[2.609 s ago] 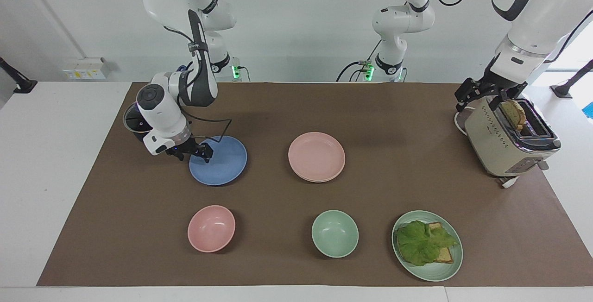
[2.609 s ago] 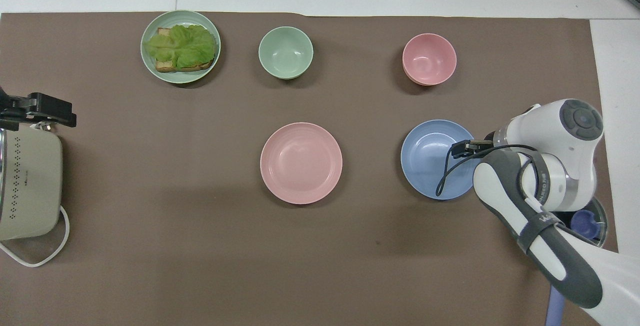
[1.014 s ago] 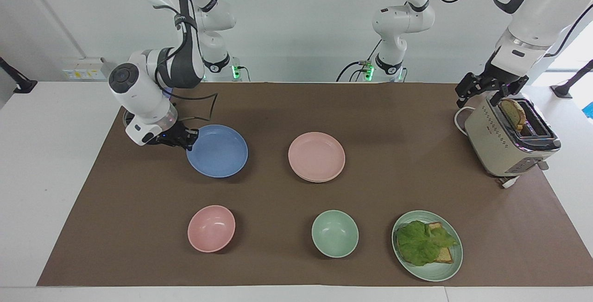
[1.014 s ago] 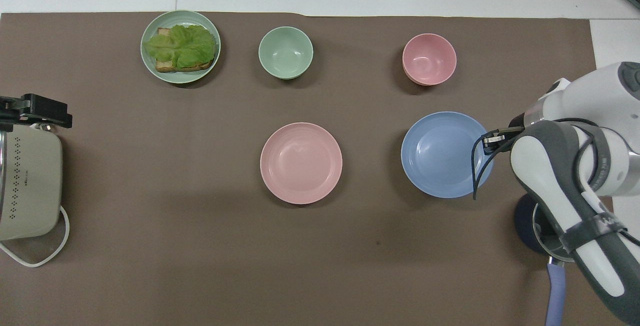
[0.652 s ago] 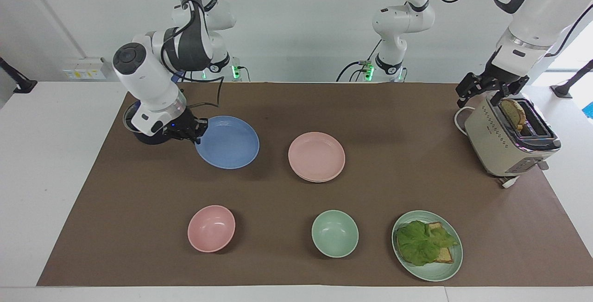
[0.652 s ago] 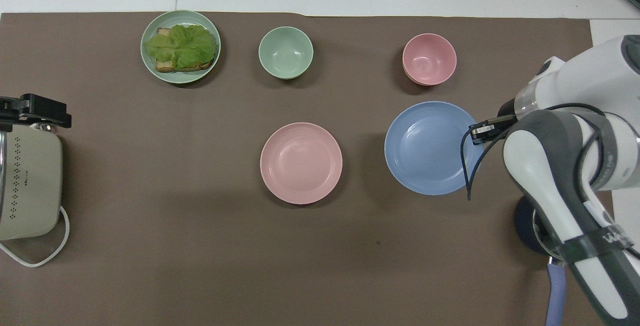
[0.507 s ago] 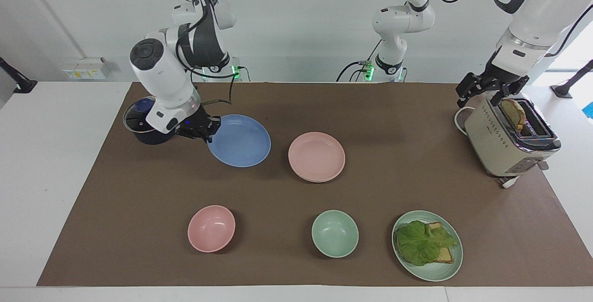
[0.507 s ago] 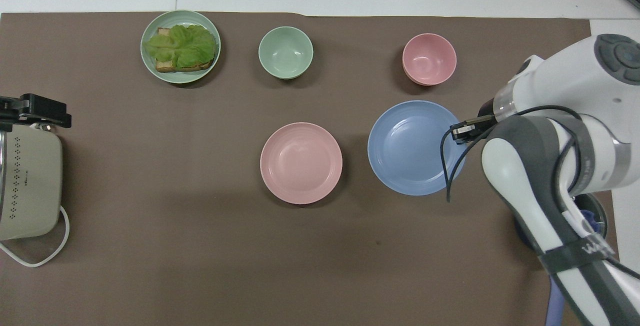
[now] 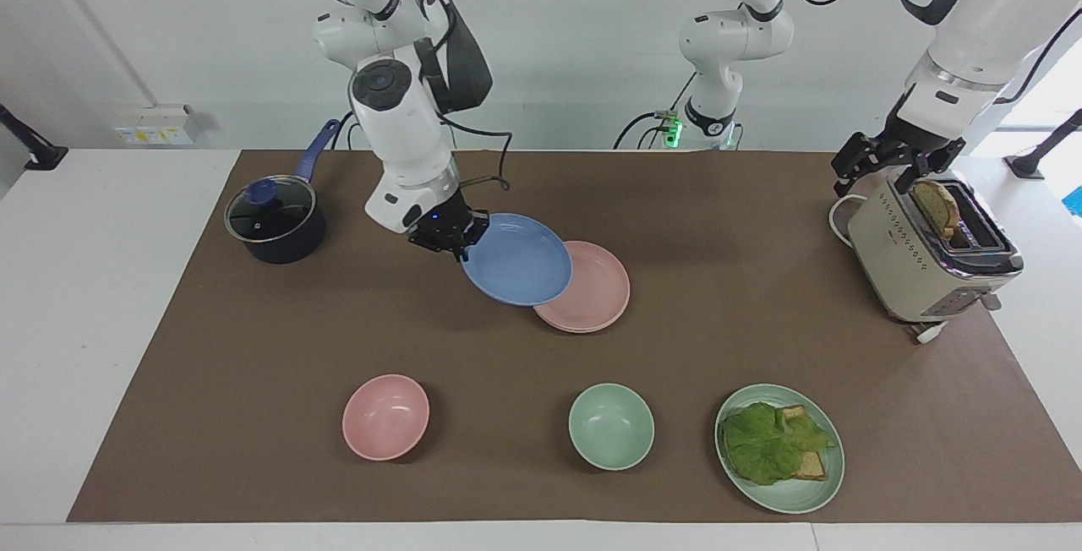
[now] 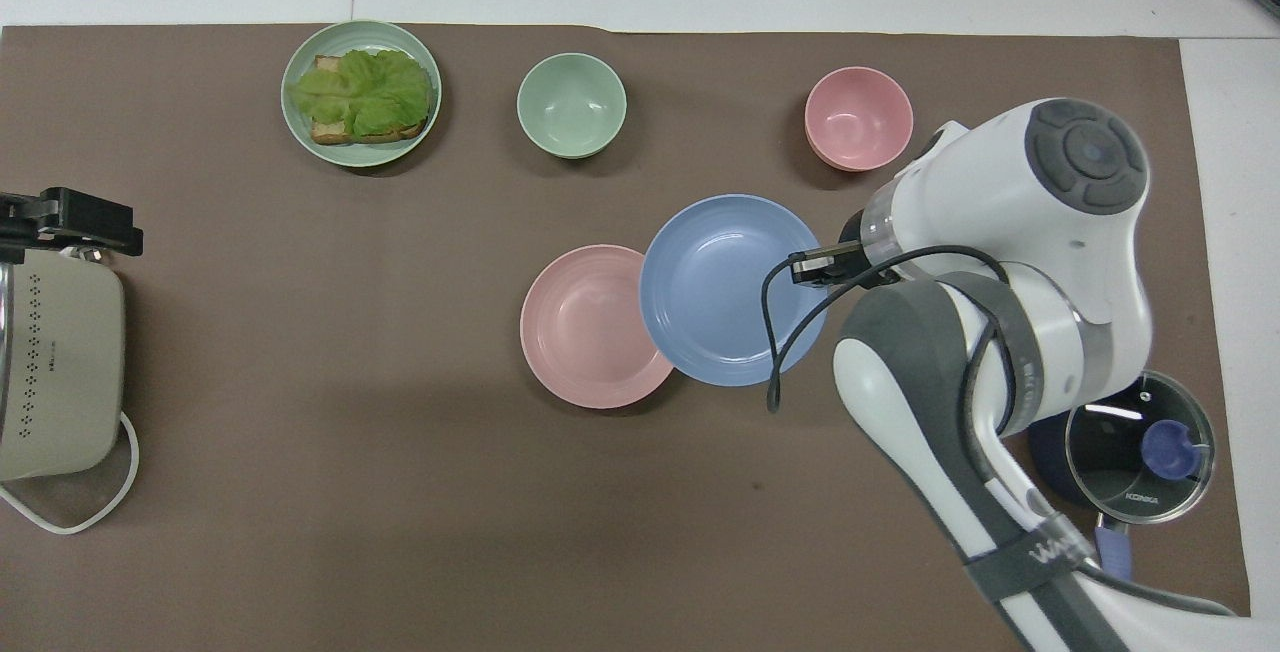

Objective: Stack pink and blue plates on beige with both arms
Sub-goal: 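Slide the blue plate with the right gripper onto the pink plate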

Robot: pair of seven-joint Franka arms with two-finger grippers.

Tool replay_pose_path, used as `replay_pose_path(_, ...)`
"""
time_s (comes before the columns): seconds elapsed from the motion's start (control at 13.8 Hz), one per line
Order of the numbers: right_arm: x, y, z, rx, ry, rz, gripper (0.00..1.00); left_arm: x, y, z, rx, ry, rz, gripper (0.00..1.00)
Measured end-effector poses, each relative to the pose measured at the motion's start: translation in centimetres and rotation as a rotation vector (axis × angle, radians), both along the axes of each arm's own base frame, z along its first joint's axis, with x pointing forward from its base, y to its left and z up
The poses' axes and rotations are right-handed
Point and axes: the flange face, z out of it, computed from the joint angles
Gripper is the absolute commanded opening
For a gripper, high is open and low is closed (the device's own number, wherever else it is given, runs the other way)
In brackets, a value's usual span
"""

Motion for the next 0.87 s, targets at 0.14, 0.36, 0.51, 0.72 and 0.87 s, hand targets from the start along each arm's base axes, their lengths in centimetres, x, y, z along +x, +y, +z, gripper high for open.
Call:
replay_pose_path(0.14, -0.4, 2.8, -1.7, 0.007, -0.004, 0.004, 0.0, 0.0, 0.0, 0.0, 0.0, 0.0, 0.0, 1.0)
replay_pose_path(0.36, -0.5, 4.8, -4.4, 0.032, 0.019, 0.005, 0.0, 0.0, 0.0, 0.0, 0.0, 0.0, 0.0, 1.0)
replay_pose_path(0.51, -0.4, 5.2, -6.0, 0.026, 0.04, 0.008, 0.0, 0.0, 0.0, 0.0, 0.0, 0.0, 0.0, 1.0)
replay_pose_path(0.72, -0.5, 5.5, -7.1, 0.018, 0.056, 0.011, 0.0, 0.0, 0.0, 0.0, 0.0, 0.0, 0.0, 1.0)
replay_pose_path(0.87, -0.7, 5.5, -7.7, 0.014, 0.066, 0.012, 0.0, 0.0, 0.0, 0.0, 0.0, 0.0, 0.0, 1.0)
